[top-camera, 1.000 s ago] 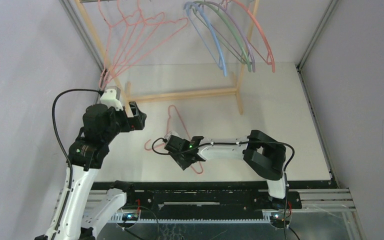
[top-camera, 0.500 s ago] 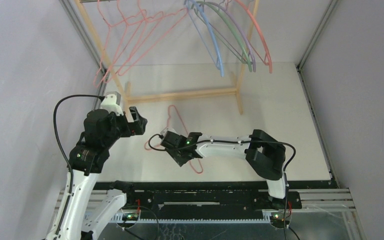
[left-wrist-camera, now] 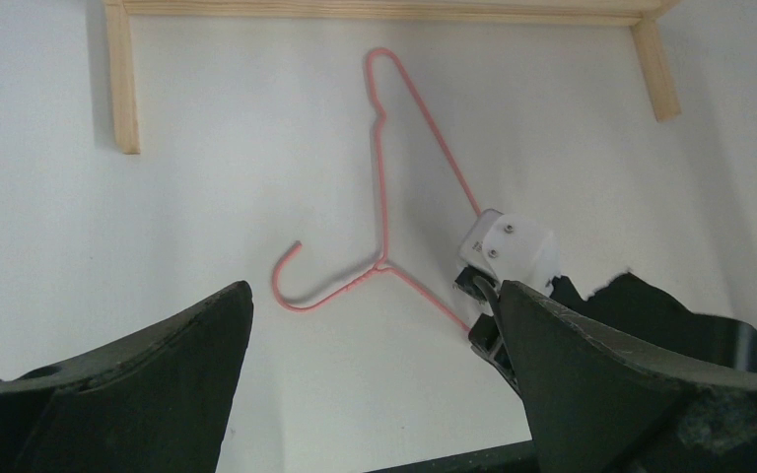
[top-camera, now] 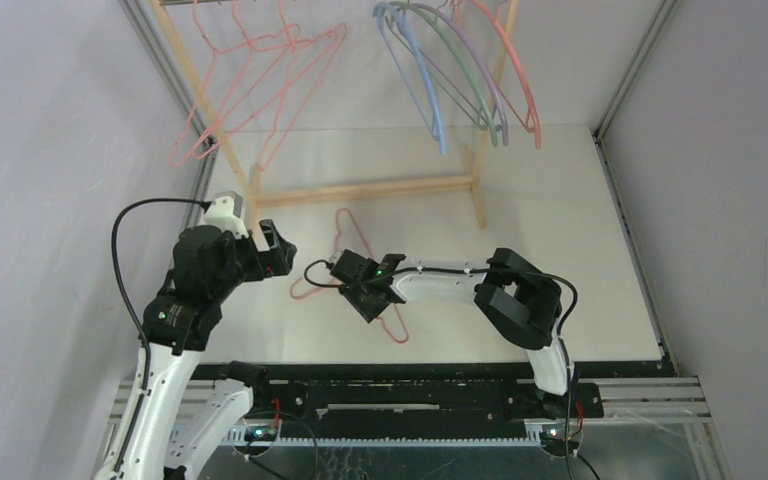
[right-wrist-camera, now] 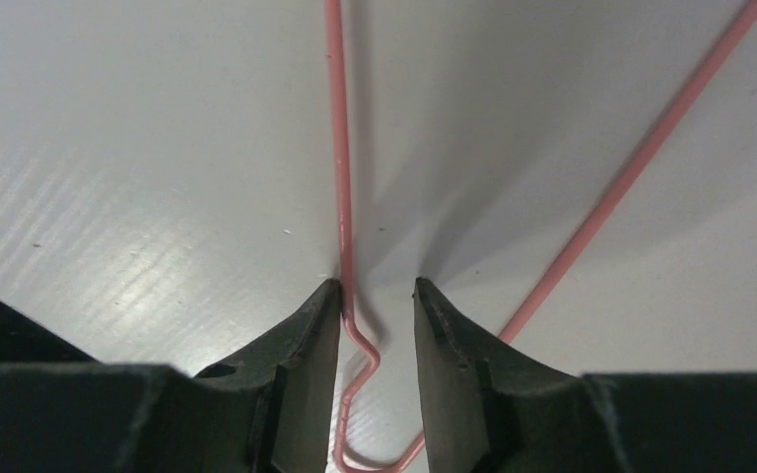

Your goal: Organize the hangers

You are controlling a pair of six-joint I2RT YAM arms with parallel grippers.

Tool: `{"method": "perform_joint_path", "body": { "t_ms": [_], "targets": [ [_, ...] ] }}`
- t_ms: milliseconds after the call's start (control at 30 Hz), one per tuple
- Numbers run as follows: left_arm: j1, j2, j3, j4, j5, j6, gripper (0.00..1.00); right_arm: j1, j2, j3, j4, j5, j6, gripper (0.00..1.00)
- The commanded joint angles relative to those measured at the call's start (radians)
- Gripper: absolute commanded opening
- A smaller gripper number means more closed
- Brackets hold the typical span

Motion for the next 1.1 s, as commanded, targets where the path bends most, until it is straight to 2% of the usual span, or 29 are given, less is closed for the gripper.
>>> {"method": "perform_joint_path", "body": {
  "t_ms": [0, 133, 367, 500, 667, 933, 1067],
  "targets": [
    [0.002, -0.030, -0.016, 0.013, -0.019, -0.029, 1.00, -0.003, 0.006, -0.023, 0.048, -0.031, -0.022, 0.37],
    [0.002, -0.046, -0.019, 0.002, -0.036, -0.037, 1.00, 0.007, 0.031, -0.039, 0.065, -0.041, -0.003, 0.33],
    [0.003, -0.079, -0.006, -0.042, -0.051, -0.048, 0.97, -0.006, 0.038, -0.081, 0.113, -0.119, 0.013, 0.01],
    [0.003, -0.098, 0.010, -0.052, 0.003, -0.068, 0.84, -0.054, -0.002, -0.081, 0.159, -0.166, 0.041, 0.00],
    [0.002, -0.122, 0.021, -0.044, 0.137, -0.108, 0.73, -0.152, -0.051, -0.058, 0.225, -0.281, 0.180, 0.00],
    [0.001, -0.196, 0.010, -0.091, 0.249, -0.109, 0.71, -0.225, -0.133, 0.009, 0.340, -0.400, 0.396, 0.00],
    [0.000, -0.223, -0.045, -0.085, 0.296, -0.128, 0.73, -0.247, -0.144, 0.012, 0.419, -0.447, 0.515, 0.00]
  ]
}}
